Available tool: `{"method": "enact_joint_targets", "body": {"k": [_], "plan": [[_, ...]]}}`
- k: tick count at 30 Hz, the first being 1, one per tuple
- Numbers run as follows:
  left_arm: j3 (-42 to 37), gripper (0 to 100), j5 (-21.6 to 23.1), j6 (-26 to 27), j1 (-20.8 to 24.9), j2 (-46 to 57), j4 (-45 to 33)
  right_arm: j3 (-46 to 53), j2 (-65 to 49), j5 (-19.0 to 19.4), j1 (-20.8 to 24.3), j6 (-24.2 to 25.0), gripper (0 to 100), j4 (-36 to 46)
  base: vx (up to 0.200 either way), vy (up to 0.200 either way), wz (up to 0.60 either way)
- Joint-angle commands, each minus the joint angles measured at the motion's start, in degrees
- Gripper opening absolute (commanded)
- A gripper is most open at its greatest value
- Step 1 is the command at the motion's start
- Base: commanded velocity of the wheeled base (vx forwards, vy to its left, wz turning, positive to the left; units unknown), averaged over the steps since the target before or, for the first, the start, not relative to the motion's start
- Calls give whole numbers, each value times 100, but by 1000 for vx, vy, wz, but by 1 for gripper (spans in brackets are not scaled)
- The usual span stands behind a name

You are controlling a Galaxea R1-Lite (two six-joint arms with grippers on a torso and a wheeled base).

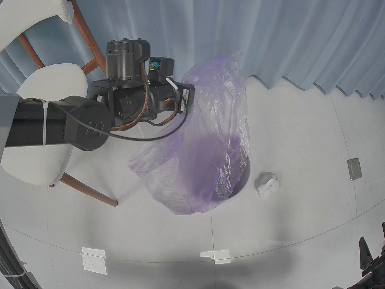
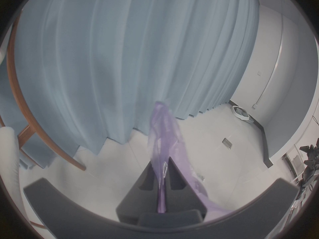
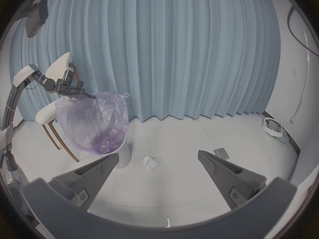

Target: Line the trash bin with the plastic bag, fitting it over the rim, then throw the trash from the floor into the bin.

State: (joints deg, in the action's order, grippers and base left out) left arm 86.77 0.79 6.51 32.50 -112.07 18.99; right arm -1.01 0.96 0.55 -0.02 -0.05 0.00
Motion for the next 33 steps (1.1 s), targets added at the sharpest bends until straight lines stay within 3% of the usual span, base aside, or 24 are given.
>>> {"method": "enact_joint_targets", "body": {"k": [1, 4, 6, 8, 9, 10, 11, 12, 13, 15, 18, 21, 26, 28, 30, 33], "plan": [[-134, 0, -202, -106, 670, 53, -10, 92, -70, 182, 2, -118, 100, 26, 0, 0, 0], [-407, 0, -387, -115, 811, 97, 17, 84, -79, 200, 11, -127, 100, 9, 0, 0, 0], [-574, 0, -440, -176, 960, 106, 175, -496, 229, 332, 73, -4, 100, -114, 0, 0, 0], [-662, 0, -440, -203, 986, 106, 324, -1015, 994, 385, 143, 119, 100, -466, 0, 0, 0], [-785, 0, -440, -220, 986, 106, 553, -1182, 2127, 411, 310, 233, 100, -1301, 0, 0, 0], [-802, 0, -431, -220, 986, 106, 606, -1191, 2347, 420, 398, 295, 100, -1477, 0, 0, 0], [-881, 0, -431, -229, 986, 97, 746, -1217, 3138, 446, 750, 664, 100, -1819, 0, 0, 0], [-881, 0, -431, -229, 986, 97, 746, -1217, 3138, 446, 750, 664, 100, -1819, 0, 0, 0], [-1031, 0, -440, -229, 986, 124, 781, -1305, 3938, 455, 899, 1385, 100, -1828, 0, 0, 0], [-1048, 0, -448, -229, 986, 185, 781, -1472, 4650, 464, 934, 1842, 100, -1890, 0, 0, 0], [-1101, 0, -448, -229, 995, 282, 764, -1736, 5265, 648, 952, 1877, 100, -1907, 0, 0, 0], [-1294, 0, -510, -212, 995, 449, 773, -2202, 6469, 1255, 899, 1859, 100, -1986, 0, 0, 0], [-1488, 0, -694, -185, 1057, 660, 781, -2623, 7629, 1290, 960, 1859, 100, -2522, 0, 0, 0], [-1523, 0, -721, -168, 1171, 757, 773, -2949, 8517, 1281, 960, 1930, 100, -3234, 0, 0, 0], [-1523, 0, -747, -168, 1197, 792, 773, -3010, 8737, 1281, 952, 1938, 100, -3428, 0, 0, 0], [-1532, 0, -949, -220, 1364, 827, 764, -3335, 9862, 1272, 943, 1912, 100, -4535, 0, 0, 0]]}}
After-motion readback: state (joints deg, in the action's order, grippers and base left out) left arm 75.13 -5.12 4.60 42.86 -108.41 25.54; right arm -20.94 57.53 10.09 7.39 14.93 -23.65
